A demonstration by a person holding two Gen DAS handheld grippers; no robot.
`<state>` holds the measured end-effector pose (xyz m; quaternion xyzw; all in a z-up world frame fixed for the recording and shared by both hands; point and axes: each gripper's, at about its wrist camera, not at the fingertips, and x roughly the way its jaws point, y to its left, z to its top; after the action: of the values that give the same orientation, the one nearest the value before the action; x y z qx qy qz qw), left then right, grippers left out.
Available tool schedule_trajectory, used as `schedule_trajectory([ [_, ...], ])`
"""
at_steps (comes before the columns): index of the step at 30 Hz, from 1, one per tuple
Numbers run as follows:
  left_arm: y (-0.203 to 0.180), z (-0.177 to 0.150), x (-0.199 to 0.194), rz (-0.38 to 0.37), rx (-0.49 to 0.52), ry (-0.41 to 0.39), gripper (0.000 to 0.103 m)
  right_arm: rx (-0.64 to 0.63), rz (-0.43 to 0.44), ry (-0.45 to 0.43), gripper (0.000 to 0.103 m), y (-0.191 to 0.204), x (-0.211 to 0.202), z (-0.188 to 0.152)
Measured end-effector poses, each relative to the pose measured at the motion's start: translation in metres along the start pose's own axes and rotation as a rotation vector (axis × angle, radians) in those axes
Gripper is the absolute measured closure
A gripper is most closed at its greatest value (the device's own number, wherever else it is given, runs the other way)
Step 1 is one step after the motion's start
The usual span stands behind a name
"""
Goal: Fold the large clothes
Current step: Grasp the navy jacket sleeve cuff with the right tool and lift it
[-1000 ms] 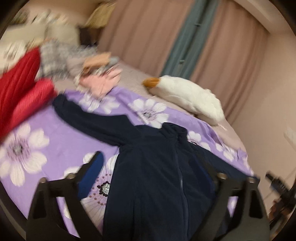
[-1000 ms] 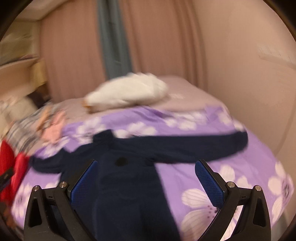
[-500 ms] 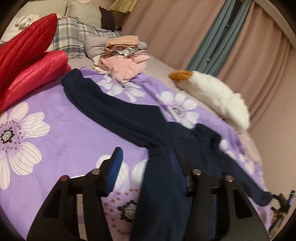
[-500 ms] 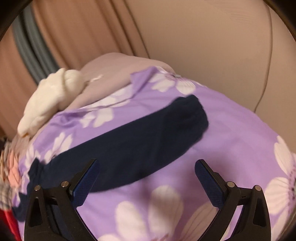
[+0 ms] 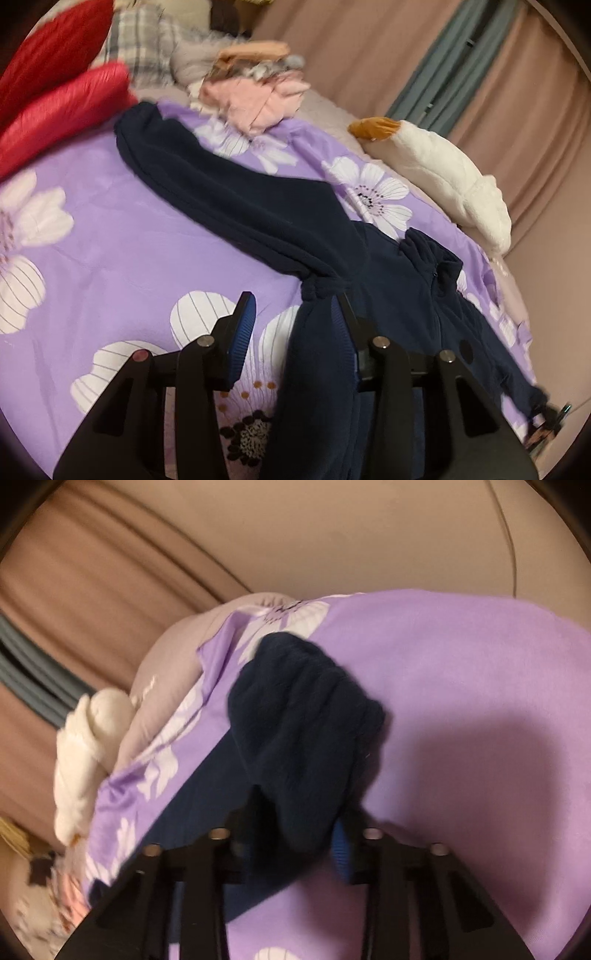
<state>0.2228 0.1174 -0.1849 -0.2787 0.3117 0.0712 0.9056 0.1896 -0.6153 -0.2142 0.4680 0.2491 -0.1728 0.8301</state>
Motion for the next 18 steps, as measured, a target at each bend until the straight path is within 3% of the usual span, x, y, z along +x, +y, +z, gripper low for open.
schedule_trajectory([
  [4,0.013,0.006,0.011,0.046,-0.061,0.028,0.062,0.071,0.058,-0.013,0.085,-0.003,-0.011,0.005],
  [8,0.015,0.010,0.003,0.052,-0.058,-0.002,0.061,0.005,0.088,-0.075,0.085,0.028,-0.038,0.005],
  [10,0.014,0.012,-0.002,0.090,-0.035,-0.038,0.061,-0.079,0.097,-0.108,0.085,0.064,-0.057,-0.003],
  [13,0.013,0.016,-0.007,0.247,0.018,-0.126,0.062,-0.202,0.154,-0.142,0.085,0.133,-0.083,-0.032],
  [16,0.015,0.024,-0.009,0.170,0.009,-0.101,0.062,-0.322,0.234,-0.113,0.085,0.219,-0.093,-0.079],
  [18,0.015,0.027,-0.012,0.165,0.034,-0.116,0.062,-0.461,0.240,-0.076,0.086,0.284,-0.093,-0.124],
])
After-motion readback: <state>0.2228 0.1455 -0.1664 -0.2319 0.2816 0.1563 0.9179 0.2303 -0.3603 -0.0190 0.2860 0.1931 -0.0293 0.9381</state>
